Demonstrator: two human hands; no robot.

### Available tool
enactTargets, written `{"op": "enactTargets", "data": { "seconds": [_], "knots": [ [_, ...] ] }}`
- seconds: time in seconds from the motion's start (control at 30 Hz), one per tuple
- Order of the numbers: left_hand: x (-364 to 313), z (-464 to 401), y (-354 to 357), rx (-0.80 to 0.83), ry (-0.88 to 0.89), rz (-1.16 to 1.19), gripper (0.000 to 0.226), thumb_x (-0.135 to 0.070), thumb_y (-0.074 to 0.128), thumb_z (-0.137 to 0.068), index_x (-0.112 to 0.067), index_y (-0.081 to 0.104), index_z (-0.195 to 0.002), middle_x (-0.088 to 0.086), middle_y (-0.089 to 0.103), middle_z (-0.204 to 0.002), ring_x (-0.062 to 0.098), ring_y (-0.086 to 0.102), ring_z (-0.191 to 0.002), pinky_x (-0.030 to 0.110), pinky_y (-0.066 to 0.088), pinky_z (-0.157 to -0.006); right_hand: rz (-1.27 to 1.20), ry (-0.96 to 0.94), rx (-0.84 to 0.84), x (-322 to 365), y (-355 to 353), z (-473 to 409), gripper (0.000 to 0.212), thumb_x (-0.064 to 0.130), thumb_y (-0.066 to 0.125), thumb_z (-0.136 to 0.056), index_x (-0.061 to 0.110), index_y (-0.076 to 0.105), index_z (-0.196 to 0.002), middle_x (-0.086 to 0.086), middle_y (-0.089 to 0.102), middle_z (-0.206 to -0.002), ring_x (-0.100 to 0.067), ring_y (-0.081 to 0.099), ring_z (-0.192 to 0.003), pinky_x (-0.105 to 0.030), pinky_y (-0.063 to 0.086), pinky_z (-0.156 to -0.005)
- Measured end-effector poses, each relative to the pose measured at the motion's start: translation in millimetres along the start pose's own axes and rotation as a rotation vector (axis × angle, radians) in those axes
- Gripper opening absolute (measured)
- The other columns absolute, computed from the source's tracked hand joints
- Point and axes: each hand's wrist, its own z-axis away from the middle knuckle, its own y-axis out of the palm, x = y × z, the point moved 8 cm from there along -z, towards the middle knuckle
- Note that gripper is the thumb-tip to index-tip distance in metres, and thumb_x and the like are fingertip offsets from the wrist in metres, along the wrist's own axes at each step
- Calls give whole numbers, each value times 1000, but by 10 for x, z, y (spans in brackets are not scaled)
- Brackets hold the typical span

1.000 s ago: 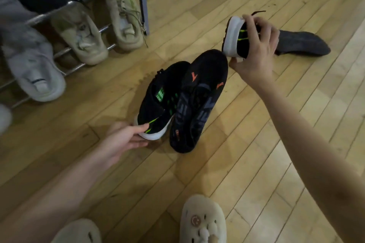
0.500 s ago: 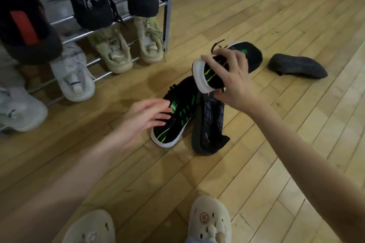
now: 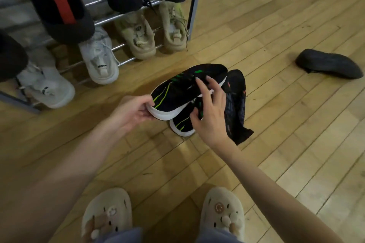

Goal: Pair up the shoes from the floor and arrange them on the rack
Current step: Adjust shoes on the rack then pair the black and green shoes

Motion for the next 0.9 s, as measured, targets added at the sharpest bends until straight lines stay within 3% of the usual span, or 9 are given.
{"op": "enactTargets", "data": {
  "seconds": [0.03,0.13,0.23,0.33,0.47,0.63,0.73,0.83,0.9],
  "knots": [
    [30,22,-62,9,-6,-2,31,-8,60,-64,3,65,-93,21,64,-88,28,60,-79,36,54,-76,-84,144,-75,-105,-11,102,66,0,59,-75,8,42,-139,-15,35,-139,-24,33,-128,-24,26,-112],
    [148,137,-251,-1,-15,41,16,0,47,-75,-2,63,-78,7,67,-64,18,61,-60,26,58,-60,-170,484,-128,-341,133,397,52,10,67,-77,2,43,-123,-15,38,-124,-23,37,-114,-41,43,-97],
    [287,255,-475,-59,-23,155,19,6,40,-74,1,57,-80,9,61,-67,18,57,-60,27,57,-55,-66,653,7,-331,402,528,86,41,78,-73,-2,35,-134,-19,38,-128,-29,34,-118,-44,39,-101],
    [412,372,-662,-79,-37,223,20,7,39,-73,-2,55,-81,11,55,-74,20,54,-65,29,59,-59,-64,834,159,-266,692,500,124,59,79,-65,2,9,-150,-26,22,-146,-41,25,-133,-49,26,-112],
    [456,555,-841,-139,-51,261,21,10,36,-74,-2,54,-76,10,58,-73,22,54,-67,29,59,-56,-48,1056,251,-309,854,408,127,54,80,-67,15,-4,-153,-25,13,-153,-43,13,-141,-53,16,-113],
    [192,809,-930,-111,31,230,24,10,40,-69,-5,55,-57,13,59,-76,23,57,-69,30,60,-57,-378,1103,67,-389,529,293,102,49,73,-71,33,11,-150,-12,27,-150,-36,25,-138,-54,27,-112],
    [-156,998,-806,-22,103,192,15,4,52,-54,-4,48,-67,13,62,-75,24,61,-66,29,59,-57,-697,1072,-118,-317,70,46,76,47,61,-82,26,29,-148,-1,42,-138,-22,42,-122,-37,41,-95],
    [-621,1174,-593,54,202,158,16,5,49,-56,-5,45,-68,9,66,-70,19,66,-61,29,59,-56,-840,977,-223,-234,-318,-243,59,38,55,-89,21,40,-143,2,46,-132,-15,43,-112,-26,37,-77],
    [-976,1278,-474,63,282,142,17,9,45,-57,-5,44,-67,3,63,-57,15,64,-53,26,57,-49,-807,858,-256,-84,-564,-432,64,41,58,-85,24,40,-144,1,47,-138,-17,43,-120,-28,38,-87]
  ]
}}
